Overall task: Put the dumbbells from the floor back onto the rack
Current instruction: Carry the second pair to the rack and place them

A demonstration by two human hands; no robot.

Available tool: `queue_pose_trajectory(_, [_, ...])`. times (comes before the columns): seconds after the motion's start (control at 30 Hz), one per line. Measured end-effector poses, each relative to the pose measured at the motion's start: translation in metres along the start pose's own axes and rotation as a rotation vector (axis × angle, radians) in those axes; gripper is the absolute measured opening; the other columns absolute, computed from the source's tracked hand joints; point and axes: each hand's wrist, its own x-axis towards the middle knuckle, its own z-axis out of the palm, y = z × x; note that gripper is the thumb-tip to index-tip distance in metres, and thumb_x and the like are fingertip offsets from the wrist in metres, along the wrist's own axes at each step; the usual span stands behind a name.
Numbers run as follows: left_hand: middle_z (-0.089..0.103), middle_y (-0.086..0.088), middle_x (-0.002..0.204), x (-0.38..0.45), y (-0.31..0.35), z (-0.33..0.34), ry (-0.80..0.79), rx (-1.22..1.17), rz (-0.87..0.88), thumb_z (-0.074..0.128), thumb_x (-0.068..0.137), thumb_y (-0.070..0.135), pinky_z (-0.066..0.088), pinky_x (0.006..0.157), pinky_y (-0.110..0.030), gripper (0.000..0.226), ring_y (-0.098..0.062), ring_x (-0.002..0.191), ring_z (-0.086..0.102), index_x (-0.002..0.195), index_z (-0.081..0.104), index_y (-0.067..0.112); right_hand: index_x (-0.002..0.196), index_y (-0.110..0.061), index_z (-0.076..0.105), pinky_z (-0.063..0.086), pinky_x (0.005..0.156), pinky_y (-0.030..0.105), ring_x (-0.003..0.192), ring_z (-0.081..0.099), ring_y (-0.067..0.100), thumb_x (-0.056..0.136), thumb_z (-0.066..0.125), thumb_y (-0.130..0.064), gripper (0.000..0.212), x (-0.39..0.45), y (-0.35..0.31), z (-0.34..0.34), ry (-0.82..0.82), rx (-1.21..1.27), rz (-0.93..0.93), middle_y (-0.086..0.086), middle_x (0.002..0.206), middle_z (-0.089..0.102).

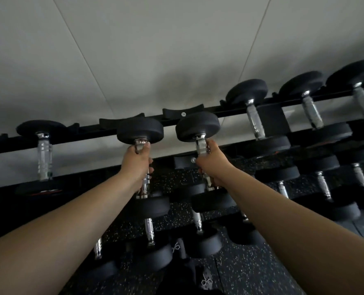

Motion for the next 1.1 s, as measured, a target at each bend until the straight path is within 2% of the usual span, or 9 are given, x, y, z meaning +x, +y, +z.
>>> queue_pose_trajectory(0.13, [0.056, -0.002, 0.076, 0.033, 0.007, -0.011, 0.06, 0.004, 0.009, 0.049, 0.093, 0.042, 0.044, 0.049, -0.028, 0.027, -0.015, 0.054, 0.052, 0.107, 0.053, 0.019, 0.136, -0.03, 0.032, 0.053, 0.062, 0.039, 0.075, 0.057, 0.026, 0.082, 0.051, 0.001, 0.066, 0.031, -0.022, 0.009, -0.017, -0.039, -0.019, 0.009, 0.095, 0.055])
queue_pose_trajectory(0.33, [0.057, -0.002, 0.086, 0.067, 0.02, -0.018, 0.128, -0.038, 0.024, 0.049, 0.094, 0.038, 0.049, 0.057, -0.027, 0.024, -0.012, 0.068, 0.055, 0.108, 0.053, 0.019, 0.143, -0.033, 0.024, 0.054, 0.06, 0.032, 0.075, 0.057, 0.021, 0.084, 0.051, 0.001, 0.073, 0.07, -0.053, 0.016, -0.034, -0.058, -0.017, 0.006, 0.103, 0.052])
queue_pose_trajectory(0.4, [0.055, -0.001, 0.088, 0.076, 0.023, -0.018, 0.15, -0.073, 0.027, 0.05, 0.094, 0.035, 0.049, 0.058, -0.026, 0.024, -0.011, 0.072, 0.054, 0.109, 0.053, 0.017, 0.143, -0.033, 0.024, 0.052, 0.057, 0.03, 0.074, 0.056, 0.02, 0.084, 0.051, 0.002, 0.073, 0.081, -0.056, 0.018, -0.045, -0.06, -0.004, 0.005, 0.099, 0.052])
queue_pose_trajectory(0.57, [0.054, 0.002, 0.085, 0.098, 0.027, -0.018, 0.192, -0.093, 0.018, 0.051, 0.094, 0.033, 0.048, 0.053, -0.023, 0.019, -0.009, 0.069, 0.053, 0.105, 0.053, 0.018, 0.139, -0.033, 0.029, 0.052, 0.061, 0.033, 0.072, 0.055, 0.021, 0.083, 0.051, 0.003, 0.07, 0.104, -0.055, 0.022, -0.052, -0.077, 0.009, 0.004, 0.092, 0.052])
queue_pose_trajectory(0.7, [0.053, -0.002, 0.082, 0.112, 0.026, -0.021, 0.189, -0.057, 0.005, 0.052, 0.093, 0.034, 0.048, 0.055, -0.027, 0.025, -0.013, 0.067, 0.053, 0.11, 0.053, 0.015, 0.137, -0.033, 0.03, 0.051, 0.063, 0.037, 0.072, 0.054, 0.022, 0.083, 0.05, 0.002, 0.068, 0.12, -0.049, 0.027, -0.043, -0.102, 0.018, 0.008, 0.09, 0.054])
queue_pose_trajectory(0.87, [0.052, -0.002, 0.083, 0.121, 0.016, -0.017, 0.176, -0.027, -0.005, 0.052, 0.093, 0.034, 0.045, 0.051, -0.024, 0.028, -0.013, 0.068, 0.053, 0.112, 0.052, 0.014, 0.135, -0.036, 0.029, 0.046, 0.054, 0.03, 0.067, 0.053, 0.019, 0.084, 0.051, 0.001, 0.067, 0.129, -0.041, 0.031, -0.05, -0.078, 0.05, 0.007, 0.086, 0.055])
queue_pose_trajectory(0.93, [0.054, -0.002, 0.083, 0.124, 0.012, -0.018, 0.174, 0.009, -0.005, 0.051, 0.093, 0.038, 0.044, 0.046, -0.021, 0.028, -0.012, 0.065, 0.053, 0.111, 0.052, 0.017, 0.136, -0.031, 0.03, 0.046, 0.053, 0.027, 0.064, 0.054, 0.017, 0.085, 0.053, 0.0, 0.064, 0.132, -0.039, 0.029, -0.047, -0.079, 0.03, 0.003, 0.085, 0.054])
queue_pose_trajectory(1.0, [0.056, -0.003, 0.081, 0.126, 0.008, -0.021, 0.166, 0.038, -0.011, 0.05, 0.092, 0.041, 0.045, 0.049, -0.024, 0.028, -0.014, 0.06, 0.054, 0.11, 0.052, 0.019, 0.137, -0.027, 0.029, 0.045, 0.051, 0.025, 0.065, 0.055, 0.016, 0.086, 0.055, -0.001, 0.062, 0.133, -0.037, 0.027, -0.057, -0.079, 0.015, 0.0, 0.087, 0.054])
queue_pose_trajectory(1.1, [0.058, -0.004, 0.079, 0.13, 0.004, -0.027, 0.17, 0.061, -0.025, 0.05, 0.091, 0.046, 0.047, 0.054, -0.032, 0.028, -0.016, 0.052, 0.053, 0.107, 0.051, 0.023, 0.135, -0.032, 0.027, 0.045, 0.05, 0.025, 0.067, 0.054, 0.016, 0.088, 0.056, -0.003, 0.063, 0.135, -0.038, 0.024, -0.107, -0.055, 0.039, 0.005, 0.092, 0.054])
